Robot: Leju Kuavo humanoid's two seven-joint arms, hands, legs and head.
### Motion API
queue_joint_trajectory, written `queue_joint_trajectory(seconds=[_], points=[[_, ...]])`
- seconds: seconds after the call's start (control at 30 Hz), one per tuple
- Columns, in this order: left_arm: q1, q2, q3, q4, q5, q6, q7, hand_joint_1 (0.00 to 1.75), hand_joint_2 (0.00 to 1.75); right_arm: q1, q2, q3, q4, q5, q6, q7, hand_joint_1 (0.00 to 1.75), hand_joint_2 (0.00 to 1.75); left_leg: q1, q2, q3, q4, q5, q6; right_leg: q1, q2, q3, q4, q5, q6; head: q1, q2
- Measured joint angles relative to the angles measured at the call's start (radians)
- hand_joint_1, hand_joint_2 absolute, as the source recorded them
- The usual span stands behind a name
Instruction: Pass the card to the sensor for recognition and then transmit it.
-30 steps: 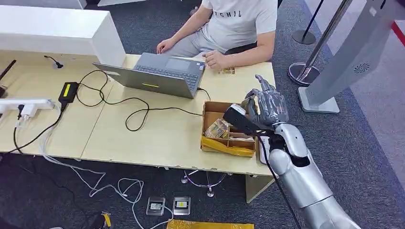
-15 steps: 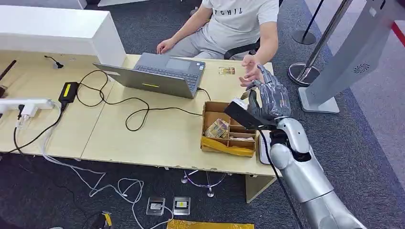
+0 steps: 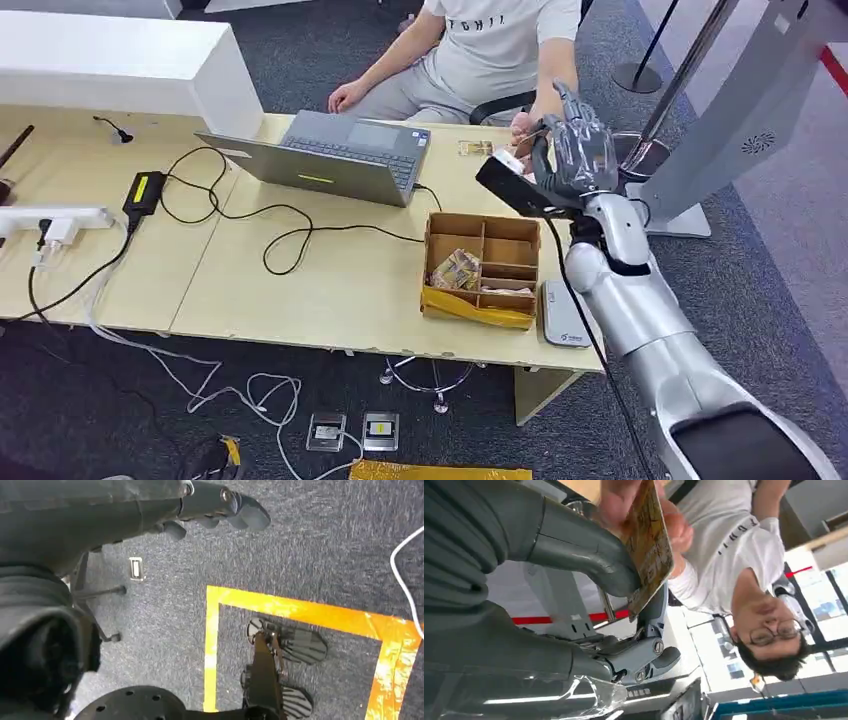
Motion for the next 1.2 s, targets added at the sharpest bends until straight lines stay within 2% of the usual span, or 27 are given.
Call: queue_joint_trajectory(seconds=[0.4,0.43,0.47,0.5,0.53,0.97,1.1,1.2], points=[[0.000,-0.001,0.000,0.000,-0.003,-0.003,0.000,0.00,0.00,-0.004,0.017,0.000,0.132,0.007,-0.002,0.015,1.75,1.75,0.000,0.000,0.000,0.000,0.000,0.000,0.000,0.000,0.000,0.000,0.000,0.000,0.000,0.000],[0.000,0.000,-0.001,0.000,-0.003,-0.004,0.000,0.00,0.00,-0.005,0.019,0.000,0.140,0.007,-0.002,0.016,0.56,1.75,0.000,0.000,0.000,0.000,0.000,0.000,0.000,0.000,0.000,0.000,0.000,0.000,0.000,0.000],[0.000,0.000,-0.001,0.000,-0.003,-0.004,0.000,0.00,0.00,-0.006,0.019,0.000,0.147,0.007,-0.002,0.016,0.00,1.75,0.000,0.000,0.000,0.000,0.000,0.000,0.000,0.000,0.000,0.000,0.000,0.000,0.000,0.000],[0.000,0.000,-0.001,0.000,-0.003,-0.004,0.000,0.00,0.00,-0.007,0.020,0.000,0.153,0.008,-0.002,0.016,0.00,1.75,0.000,0.000,0.000,0.000,0.000,0.000,0.000,0.000,0.000,0.000,0.000,0.000,0.000,0.000],[0.000,0.000,-0.001,0.000,-0.003,-0.005,0.000,0.00,0.00,-0.007,0.021,0.000,0.156,0.010,-0.003,0.018,0.00,0.00,0.000,0.000,0.000,0.000,0.000,0.000,0.000,0.000,0.000,0.000,0.000,0.000,0.000,0.000],[0.000,0.001,-0.001,0.000,-0.009,-0.014,0.000,0.00,0.00,-0.001,0.025,0.000,0.183,0.003,-0.013,0.012,0.00,0.00,0.000,0.000,0.000,0.000,0.000,0.000,0.000,0.000,0.000,0.000,0.000,0.000,0.000,0.000],[0.001,0.001,-0.001,0.000,-0.009,-0.014,0.000,0.00,0.00,-0.001,0.025,0.000,0.183,-0.056,-0.024,-0.038,0.00,0.00,0.000,0.000,0.000,0.000,0.000,0.000,0.000,0.000,0.000,0.000,0.000,0.000,0.000,0.000],[0.005,0.000,-0.001,0.000,-0.008,-0.012,0.000,0.00,0.00,0.000,0.024,-0.012,0.189,-0.192,-0.037,-0.112,0.00,0.00,0.000,0.000,0.000,0.000,0.000,0.000,0.000,0.000,-0.001,0.000,0.000,0.000,0.000,0.000]])
